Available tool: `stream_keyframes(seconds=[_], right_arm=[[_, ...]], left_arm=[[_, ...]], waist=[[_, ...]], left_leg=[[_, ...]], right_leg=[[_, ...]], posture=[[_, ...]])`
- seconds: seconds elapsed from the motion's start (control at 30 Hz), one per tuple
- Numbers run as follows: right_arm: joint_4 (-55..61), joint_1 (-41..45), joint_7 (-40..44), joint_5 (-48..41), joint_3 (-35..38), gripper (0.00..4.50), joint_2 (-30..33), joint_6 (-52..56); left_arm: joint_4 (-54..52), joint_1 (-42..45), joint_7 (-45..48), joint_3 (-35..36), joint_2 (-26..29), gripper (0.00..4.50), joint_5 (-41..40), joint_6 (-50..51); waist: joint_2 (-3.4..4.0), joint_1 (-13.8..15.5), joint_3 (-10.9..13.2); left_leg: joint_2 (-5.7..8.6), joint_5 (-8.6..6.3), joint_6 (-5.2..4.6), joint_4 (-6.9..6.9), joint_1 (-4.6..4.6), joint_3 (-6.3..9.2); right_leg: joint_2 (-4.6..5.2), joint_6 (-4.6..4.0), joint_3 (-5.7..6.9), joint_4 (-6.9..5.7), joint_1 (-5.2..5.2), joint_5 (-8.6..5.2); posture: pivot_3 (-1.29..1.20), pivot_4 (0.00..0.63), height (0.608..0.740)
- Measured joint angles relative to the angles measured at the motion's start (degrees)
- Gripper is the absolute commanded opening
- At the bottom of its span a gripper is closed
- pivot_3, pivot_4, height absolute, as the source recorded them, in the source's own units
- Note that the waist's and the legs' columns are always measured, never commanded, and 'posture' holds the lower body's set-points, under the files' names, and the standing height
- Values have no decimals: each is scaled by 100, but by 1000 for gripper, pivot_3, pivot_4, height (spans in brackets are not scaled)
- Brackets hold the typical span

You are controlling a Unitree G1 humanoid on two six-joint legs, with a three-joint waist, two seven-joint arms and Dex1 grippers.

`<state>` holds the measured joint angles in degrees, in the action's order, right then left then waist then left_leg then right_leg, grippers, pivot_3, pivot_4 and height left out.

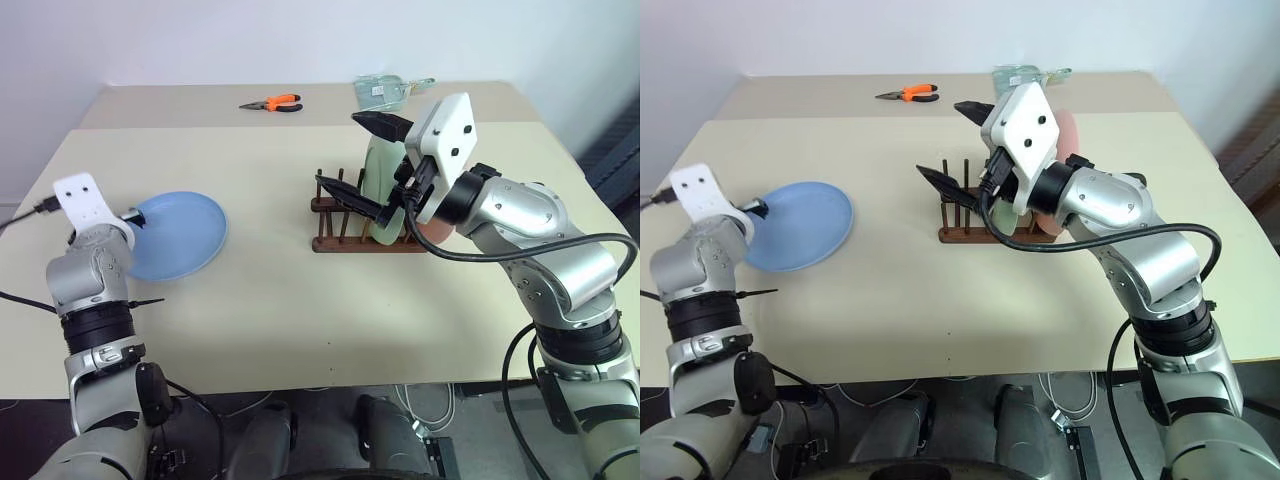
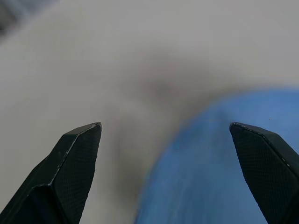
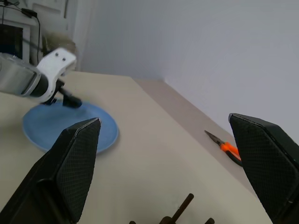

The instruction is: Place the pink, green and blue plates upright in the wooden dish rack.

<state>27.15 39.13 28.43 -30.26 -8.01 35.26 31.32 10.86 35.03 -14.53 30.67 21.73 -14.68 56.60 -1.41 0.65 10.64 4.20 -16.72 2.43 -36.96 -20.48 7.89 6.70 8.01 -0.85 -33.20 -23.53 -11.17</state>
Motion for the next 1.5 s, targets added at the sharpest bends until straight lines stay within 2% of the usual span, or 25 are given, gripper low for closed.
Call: stream_keyframes(seconds=[0.1,0.27,0.3,0.4,0.47,0.63,0.9,1.0,1.23,1.33,1.37,1.43,1.5], right_arm=[[11,-92,52,67,10,4500,-36,28],[13,-144,77,236,34,4500,-63,34],[13,-145,91,265,33,4500,-73,35],[10,-144,138,375,31,4500,-65,60],[7,-138,252,609,-52,4500,-21,6],[-101,-45,691,1778,-936,4500,158,-741],[-1427,747,785,3519,-1999,4500,-452,-1661],[-2017,863,718,4069,-2163,3620,-662,-2045],[-2343,928,661,4721,-2155,54,-826,-2418],[-2339,916,646,4929,-2126,20,-832,-2580],[-2340,911,636,4980,-2126,0,-836,-2616],[-2346,879,608,5017,-2027,0,-909,-2669],[-2324,779,586,4870,-1828,0,-1053,-2686]], left_arm=[[-286,-50,-23,279,-182,2739,-155,193],[-518,-49,-155,731,-451,167,-347,157],[-575,-39,-95,731,-494,27,-397,79],[-687,-40,214,633,-641,27,-516,-284],[-836,-42,551,327,-779,27,-591,-605],[-1535,290,1245,-632,-908,27,-722,-1219],[-2151,808,1689,-1309,-1016,27,-1110,-1356],[-2280,807,1744,-1385,-1016,0,-1208,-1304],[-2451,803,1787,-1411,-934,0,-1337,-1200],[-2453,782,1794,-1295,-937,0,-1489,-1201],[-2451,782,1789,-1240,-960,704,-1572,-1205],[-2320,869,1579,-768,-1114,1503,-1872,-1444],[-1965,1068,1339,-263,-924,2487,-1899,-1852]], waist=[[-2,-6,-2],[-1,20,-3],[-2,20,-3],[-2,16,-3],[-10,19,2],[-15,-16,5],[-15,-142,5],[-15,-142,5],[-14,-138,5],[-15,-142,5],[-14,-141,6],[-15,-138,6],[-15,-174,6]], left_leg=[[-2,2,5,2,4,1],[-2,4,9,1,4,6],[-2,5,11,0,5,6],[-2,6,13,0,3,6],[-2,7,14,-1,-6,8],[-3,6,14,2,-13,-2],[-5,7,14,5,-2,-1],[-3,8,14,5,-6,-1],[-3,8,14,5,-5,3],[-4,8,14,6,-4,4],[-3,8,15,6,-5,4],[-4,9,16,6,-4,7],[-8,12,22,15,3,5]], right_leg=[[-1,0,2,-2,1,0],[0,3,6,-2,6,-2],[0,5,8,-1,8,-4],[0,4,9,0,8,-3],[0,2,14,6,5,-1],[0,-6,11,10,-4,4],[-3,-7,8,4,-1,4],[-3,-18,7,7,-4,11],[-5,-18,7,5,-3,11],[-6,-18,7,5,-3,11],[-6,-18,7,5,-3,11],[-6,-18,7,5,-3,11],[-12,-20,5,4,-7,12]], posture=[[0,150,740],[0,150,740],[0,150,740],[0,150,740],[0,150,740],[0,150,740],[0,150,740],[0,150,740],[0,150,740],[0,150,740],[0,150,740],[0,150,740],[0,150,740]])
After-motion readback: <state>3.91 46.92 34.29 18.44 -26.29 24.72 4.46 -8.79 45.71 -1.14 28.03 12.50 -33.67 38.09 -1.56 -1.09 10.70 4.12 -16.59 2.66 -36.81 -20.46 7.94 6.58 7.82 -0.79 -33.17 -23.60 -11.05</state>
